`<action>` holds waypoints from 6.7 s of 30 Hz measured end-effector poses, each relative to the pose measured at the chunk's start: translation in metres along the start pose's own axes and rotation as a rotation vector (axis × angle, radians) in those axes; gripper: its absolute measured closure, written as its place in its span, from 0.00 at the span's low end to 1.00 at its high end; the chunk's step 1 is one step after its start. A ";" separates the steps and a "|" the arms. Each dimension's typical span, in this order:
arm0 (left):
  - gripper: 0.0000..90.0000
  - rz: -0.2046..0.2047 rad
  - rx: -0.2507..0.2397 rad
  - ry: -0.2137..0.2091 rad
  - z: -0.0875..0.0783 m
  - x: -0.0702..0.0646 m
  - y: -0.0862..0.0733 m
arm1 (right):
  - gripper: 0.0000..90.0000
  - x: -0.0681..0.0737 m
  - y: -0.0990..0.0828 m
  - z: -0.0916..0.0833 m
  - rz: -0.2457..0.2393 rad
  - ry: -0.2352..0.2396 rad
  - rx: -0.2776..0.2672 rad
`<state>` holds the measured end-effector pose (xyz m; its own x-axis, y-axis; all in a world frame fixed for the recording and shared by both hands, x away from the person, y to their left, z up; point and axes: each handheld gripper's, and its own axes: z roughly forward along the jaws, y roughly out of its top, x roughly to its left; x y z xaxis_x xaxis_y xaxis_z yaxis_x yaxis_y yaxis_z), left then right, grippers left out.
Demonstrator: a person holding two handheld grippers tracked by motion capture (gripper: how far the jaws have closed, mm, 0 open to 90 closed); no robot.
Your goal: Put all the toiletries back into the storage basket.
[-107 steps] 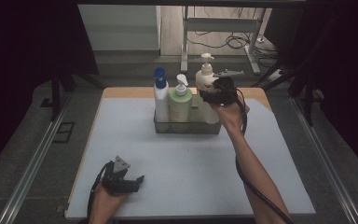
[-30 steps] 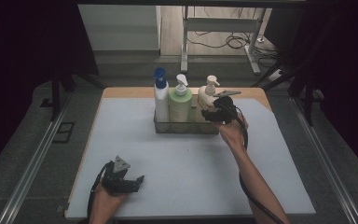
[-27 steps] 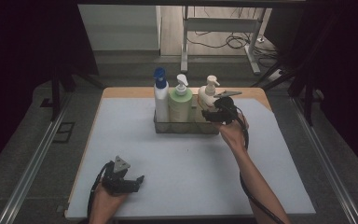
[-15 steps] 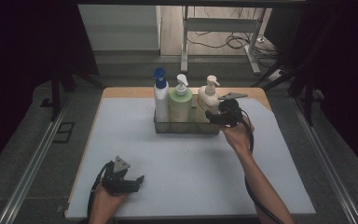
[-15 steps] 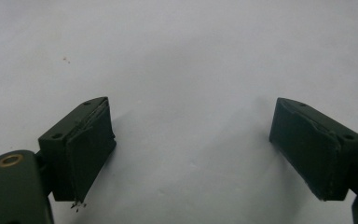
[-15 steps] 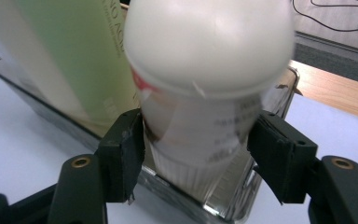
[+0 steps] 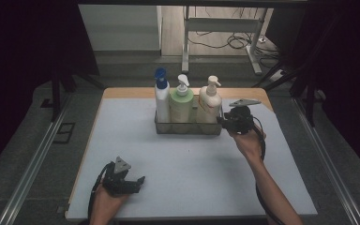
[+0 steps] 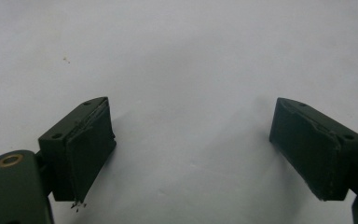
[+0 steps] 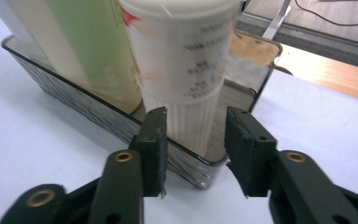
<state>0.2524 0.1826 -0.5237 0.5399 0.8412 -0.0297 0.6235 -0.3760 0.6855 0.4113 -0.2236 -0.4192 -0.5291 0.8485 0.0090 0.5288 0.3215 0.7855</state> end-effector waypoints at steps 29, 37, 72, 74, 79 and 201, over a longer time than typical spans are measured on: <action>0.15 0.000 0.000 -0.001 0.000 0.000 0.000 | 1.00 -0.029 0.004 0.029 0.075 -0.027 0.018; 0.15 0.000 0.000 -0.001 0.000 0.000 0.000 | 1.00 -0.025 0.010 0.043 0.077 -0.024 0.033; 0.15 0.000 0.000 -0.001 0.000 0.000 0.000 | 1.00 -0.002 0.007 0.069 0.054 0.032 0.082; 0.15 0.000 0.000 -0.001 0.000 0.000 0.000 | 1.00 -0.001 0.008 0.070 0.056 0.034 0.079; 0.15 0.000 0.000 -0.001 0.000 0.000 0.000 | 1.00 -0.003 0.011 0.072 0.079 0.039 0.070; 0.15 0.000 0.000 0.001 0.000 0.000 0.000 | 0.08 0.010 -0.137 -0.059 -0.081 0.054 0.104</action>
<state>0.2524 0.1826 -0.5237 0.5393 0.8416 -0.0293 0.6237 -0.3757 0.6855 0.2945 -0.2837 -0.4904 -0.6062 0.7951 -0.0160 0.5476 0.4319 0.7166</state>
